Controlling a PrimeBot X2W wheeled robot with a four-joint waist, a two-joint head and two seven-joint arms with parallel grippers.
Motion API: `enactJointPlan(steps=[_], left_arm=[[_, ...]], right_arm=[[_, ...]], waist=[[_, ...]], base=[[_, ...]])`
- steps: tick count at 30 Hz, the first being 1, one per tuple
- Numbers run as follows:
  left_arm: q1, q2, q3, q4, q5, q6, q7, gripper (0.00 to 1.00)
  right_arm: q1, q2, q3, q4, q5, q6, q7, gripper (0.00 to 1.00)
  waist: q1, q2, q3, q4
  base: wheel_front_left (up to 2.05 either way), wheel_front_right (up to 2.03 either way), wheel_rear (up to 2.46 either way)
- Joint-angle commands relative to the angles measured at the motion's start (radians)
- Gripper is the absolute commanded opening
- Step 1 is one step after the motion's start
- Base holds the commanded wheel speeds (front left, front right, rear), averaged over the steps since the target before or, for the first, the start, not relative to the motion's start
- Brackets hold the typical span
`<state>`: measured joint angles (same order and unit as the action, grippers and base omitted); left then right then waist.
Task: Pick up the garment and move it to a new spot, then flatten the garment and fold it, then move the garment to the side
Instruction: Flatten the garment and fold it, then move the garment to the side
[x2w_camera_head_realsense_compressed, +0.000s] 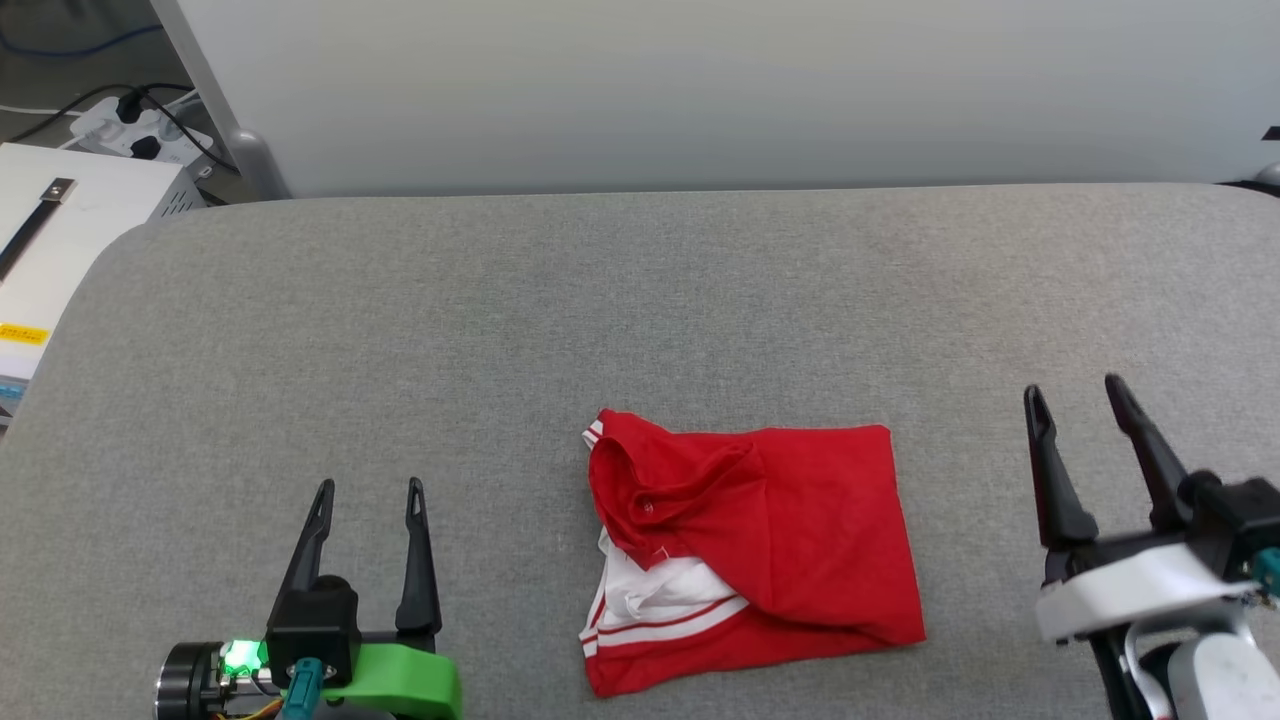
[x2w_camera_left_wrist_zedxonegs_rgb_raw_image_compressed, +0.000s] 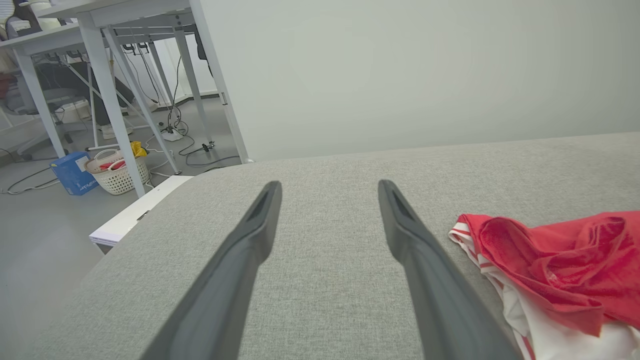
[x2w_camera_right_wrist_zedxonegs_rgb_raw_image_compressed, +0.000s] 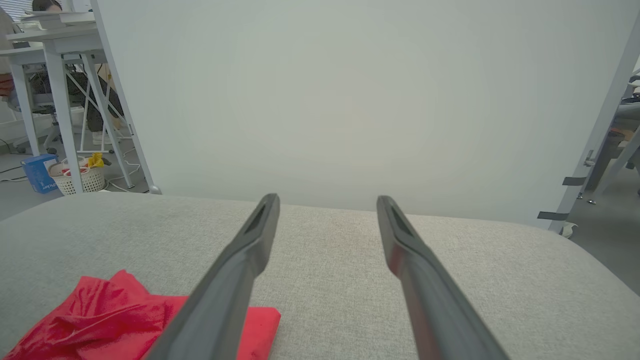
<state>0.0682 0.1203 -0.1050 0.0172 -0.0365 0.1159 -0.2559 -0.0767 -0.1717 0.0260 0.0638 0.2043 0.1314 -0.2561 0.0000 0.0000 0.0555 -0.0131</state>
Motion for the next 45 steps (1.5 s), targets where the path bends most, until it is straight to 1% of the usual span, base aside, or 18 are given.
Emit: enactJointPlan(steps=[1,7,15,20,23,25,27,28,29,33,38,41,45], left_arm=[[0.017,-0.001,0.002,-0.002,-0.008,-0.008,-0.006,1.00],[0.025,-0.006,0.007,0.008,-0.016,-0.015,-0.006,1.00],[0.028,-0.012,0.016,0.018,-0.023,-0.024,-0.006,1.00],[0.024,-0.014,0.020,0.016,-0.022,-0.026,-0.006,1.00],[0.017,-0.017,0.020,0.017,-0.021,-0.029,-0.006,1.00],[0.011,-0.018,0.019,0.018,-0.020,-0.031,-0.006,1.00],[0.002,-0.020,0.018,0.019,-0.020,-0.033,-0.006,1.00],[-0.001,-0.021,0.018,0.020,-0.020,-0.034,-0.006,1.00],[-0.005,-0.022,0.017,0.021,-0.020,-0.035,-0.006,1.00],[-0.018,-0.026,0.016,0.025,-0.020,-0.039,-0.006,1.00],[-0.033,-0.029,0.018,0.028,-0.018,-0.042,-0.006,1.00],[-0.040,-0.033,0.016,0.027,-0.015,-0.043,-0.006,1.00],[-0.057,-0.038,0.009,0.026,-0.014,-0.045,-0.006,1.00]], right_arm=[[0.032,0.013,-0.007,-0.013,-0.011,-0.001,-0.006,1.00],[0.108,0.039,-0.002,-0.021,-0.030,-0.001,-0.006,1.00],[0.128,0.046,0.002,-0.024,-0.045,-0.001,-0.006,1.00],[0.056,0.016,-0.019,-0.061,-0.054,-0.001,-0.006,1.00],[-0.026,-0.017,-0.023,-0.073,-0.054,-0.001,-0.006,1.00],[-0.080,-0.045,-0.008,-0.057,-0.039,-0.001,0.005,1.00],[-0.139,-0.088,0.031,-0.033,-0.024,-0.001,0.057,1.00],[-0.162,-0.108,0.057,-0.018,-0.010,-0.001,0.097,1.00],[-0.189,-0.129,0.088,0.005,0.019,-0.001,0.160,1.00],[-0.268,-0.200,0.204,0.064,0.168,-0.001,0.397,1.00],[-0.303,-0.281,0.335,0.120,0.352,-0.001,0.644,1.00],[-0.305,-0.317,0.404,0.141,0.429,-0.001,0.738,1.00],[-0.309,-0.327,0.455,0.174,0.525,-0.001,0.814,1.00]], waist=[[0.0000,0.0000,-0.002,0.003],[0.0000,0.0000,-0.006,0.011],[0.0000,0.0000,-0.007,0.017],[0.0000,0.0000,-0.004,0.017],[0.0000,0.0000,0.002,0.021],[0.0000,0.0000,0.008,0.025],[0.0000,0.0000,0.016,0.030],[0.0000,0.0000,0.018,0.032],[0.0000,0.0000,0.022,0.035],[0.0000,0.0000,0.037,0.044],[0.0000,0.0000,0.059,0.057],[0.0000,0.0000,0.076,0.065],[0.0000,0.0000,0.105,0.078]], base=[[0.00,0.00,0.00],[0.00,0.00,0.00],[0.00,0.00,0.00],[0.00,0.00,0.00],[0.00,0.00,0.00],[0.00,0.00,0.00],[0.00,0.00,0.00],[0.00,0.00,0.00],[0.00,0.00,0.00],[0.00,0.00,0.00],[0.00,0.00,0.00],[0.00,0.00,0.00],[0.00,0.00,0.00]])
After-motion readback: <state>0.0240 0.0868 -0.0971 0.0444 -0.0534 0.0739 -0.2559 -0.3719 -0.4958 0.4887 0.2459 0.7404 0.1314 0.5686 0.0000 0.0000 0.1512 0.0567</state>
